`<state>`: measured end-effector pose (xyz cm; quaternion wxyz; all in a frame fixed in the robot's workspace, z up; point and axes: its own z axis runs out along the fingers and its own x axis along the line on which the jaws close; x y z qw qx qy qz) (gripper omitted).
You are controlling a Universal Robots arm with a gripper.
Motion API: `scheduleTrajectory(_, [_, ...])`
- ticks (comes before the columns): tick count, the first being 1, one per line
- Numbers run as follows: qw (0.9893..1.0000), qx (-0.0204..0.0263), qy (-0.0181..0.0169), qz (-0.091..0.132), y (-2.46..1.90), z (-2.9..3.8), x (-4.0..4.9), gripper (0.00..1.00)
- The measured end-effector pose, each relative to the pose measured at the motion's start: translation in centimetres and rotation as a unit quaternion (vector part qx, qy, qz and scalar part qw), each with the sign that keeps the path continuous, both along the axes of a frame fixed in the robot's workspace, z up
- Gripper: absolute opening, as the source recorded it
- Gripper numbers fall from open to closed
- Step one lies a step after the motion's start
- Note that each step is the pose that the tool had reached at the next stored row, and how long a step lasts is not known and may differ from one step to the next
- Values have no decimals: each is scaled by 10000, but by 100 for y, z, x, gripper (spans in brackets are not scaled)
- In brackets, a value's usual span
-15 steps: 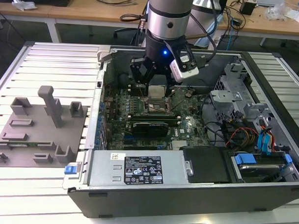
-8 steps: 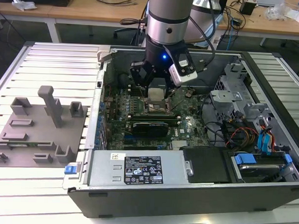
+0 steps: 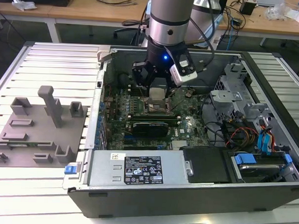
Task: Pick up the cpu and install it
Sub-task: 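Pick up the cpu and move it towards the insertion slot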
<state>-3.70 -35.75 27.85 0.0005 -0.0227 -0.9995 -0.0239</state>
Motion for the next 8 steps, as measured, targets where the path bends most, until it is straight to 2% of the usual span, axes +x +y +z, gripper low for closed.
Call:
scheduleTrajectory(4, [10000, 1, -1, 4, 64, -44, 38, 55])
scheduleTrajectory(8, [10000, 1, -1, 16, 121, -120, 44, 55])
